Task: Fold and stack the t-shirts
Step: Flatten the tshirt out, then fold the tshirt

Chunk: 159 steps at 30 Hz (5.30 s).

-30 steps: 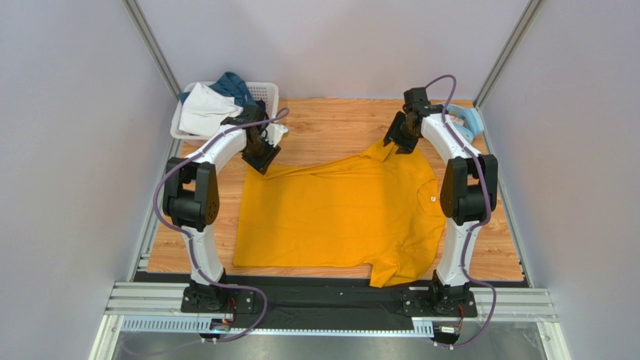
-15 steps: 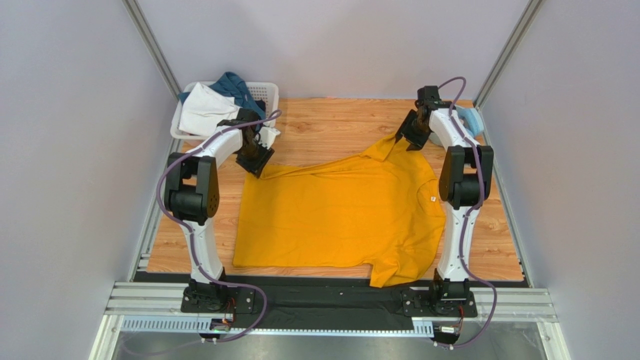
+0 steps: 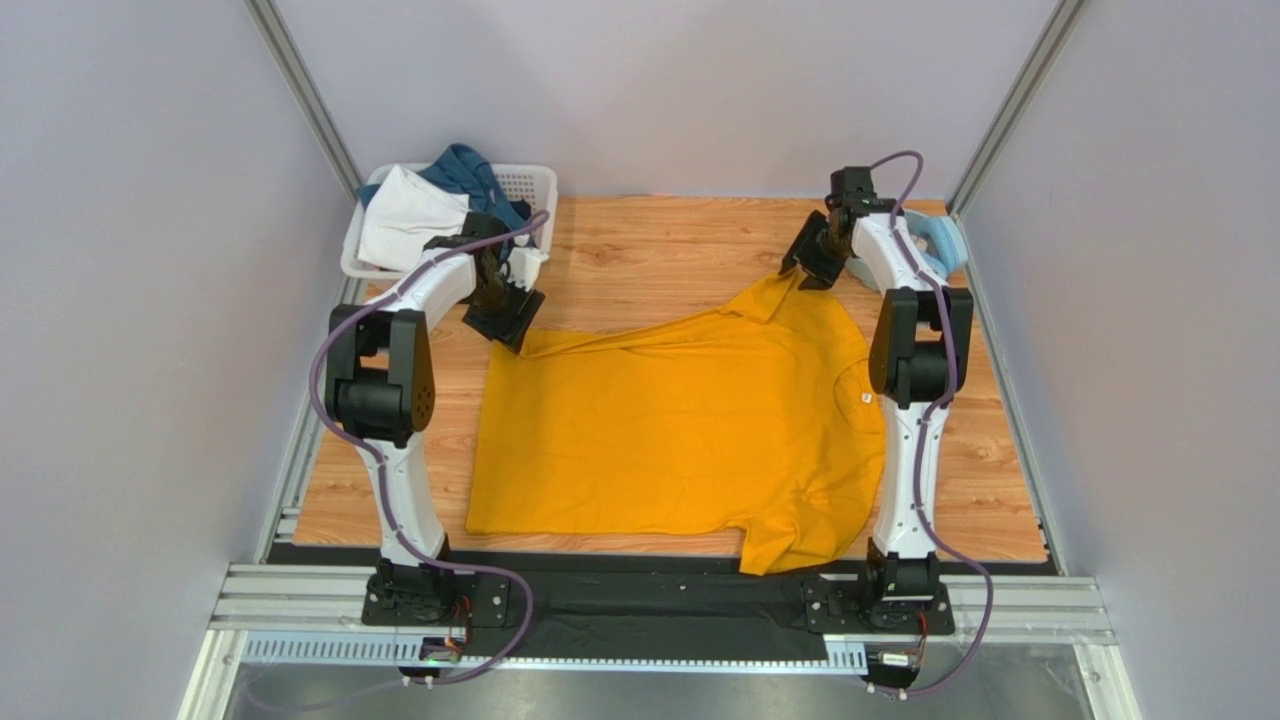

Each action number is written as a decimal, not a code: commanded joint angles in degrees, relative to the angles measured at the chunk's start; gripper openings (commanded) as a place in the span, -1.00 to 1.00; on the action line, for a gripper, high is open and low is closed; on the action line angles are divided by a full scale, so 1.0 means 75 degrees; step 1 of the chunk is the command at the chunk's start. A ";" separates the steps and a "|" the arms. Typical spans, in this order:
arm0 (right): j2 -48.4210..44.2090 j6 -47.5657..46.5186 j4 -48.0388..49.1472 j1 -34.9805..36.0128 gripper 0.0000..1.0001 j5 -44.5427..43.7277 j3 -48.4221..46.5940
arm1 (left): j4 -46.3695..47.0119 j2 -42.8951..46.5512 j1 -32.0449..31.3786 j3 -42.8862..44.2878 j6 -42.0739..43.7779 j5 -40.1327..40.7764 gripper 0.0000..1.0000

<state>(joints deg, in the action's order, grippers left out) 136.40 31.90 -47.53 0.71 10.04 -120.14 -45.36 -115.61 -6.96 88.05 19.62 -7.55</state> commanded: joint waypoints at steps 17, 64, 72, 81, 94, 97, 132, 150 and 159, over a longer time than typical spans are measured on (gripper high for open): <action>0.0411 -0.0047 0.0606 -0.0481 -0.08 0.0430 -0.0739 | -0.0010 -0.0487 0.0120 0.0635 -0.0494 -0.0364 0.29; 0.0845 0.0200 0.1029 -0.0306 -0.93 0.1298 -0.0892 | 0.0224 -0.0640 0.0284 0.0553 -0.0401 -0.0153 -0.51; -0.0115 0.0281 0.0947 -0.0306 -1.00 0.1532 -0.0810 | -0.0115 -0.0031 0.0284 0.0869 -0.0389 -0.0176 -1.00; -0.2095 0.0235 0.1005 -0.0306 -1.00 0.1532 0.0056 | -0.0326 0.1071 0.0284 0.0940 -0.0354 -0.0235 -1.00; -0.3069 0.0165 0.0923 -0.0329 -1.00 0.1251 0.1369 | -0.0069 0.1528 0.0295 0.0272 -0.0366 -0.0282 -1.00; -0.3058 0.0153 0.0806 -0.0352 -1.00 0.1110 0.1382 | -0.0010 0.1459 0.0307 0.0446 -0.0377 -0.0200 -1.00; -0.6667 0.0013 -0.0143 -0.0154 -0.92 0.0314 0.6197 | 0.0611 0.2372 0.0389 -0.1849 -0.0096 -0.0446 -1.00; -0.6620 0.0001 -0.0378 0.0642 -0.08 -0.0027 0.6737 | 0.0740 0.2594 0.0401 -0.2658 0.0326 0.0069 0.19; -0.5847 -0.0046 -0.0144 0.1358 -0.10 -0.0507 0.6550 | 0.0354 0.2911 0.0389 -0.1862 -0.0001 -0.0398 0.55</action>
<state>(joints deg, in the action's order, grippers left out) 90.35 32.08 -50.48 11.29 9.02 -68.97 -41.67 -97.54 -4.40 69.04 20.97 -7.16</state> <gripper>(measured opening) 0.460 0.766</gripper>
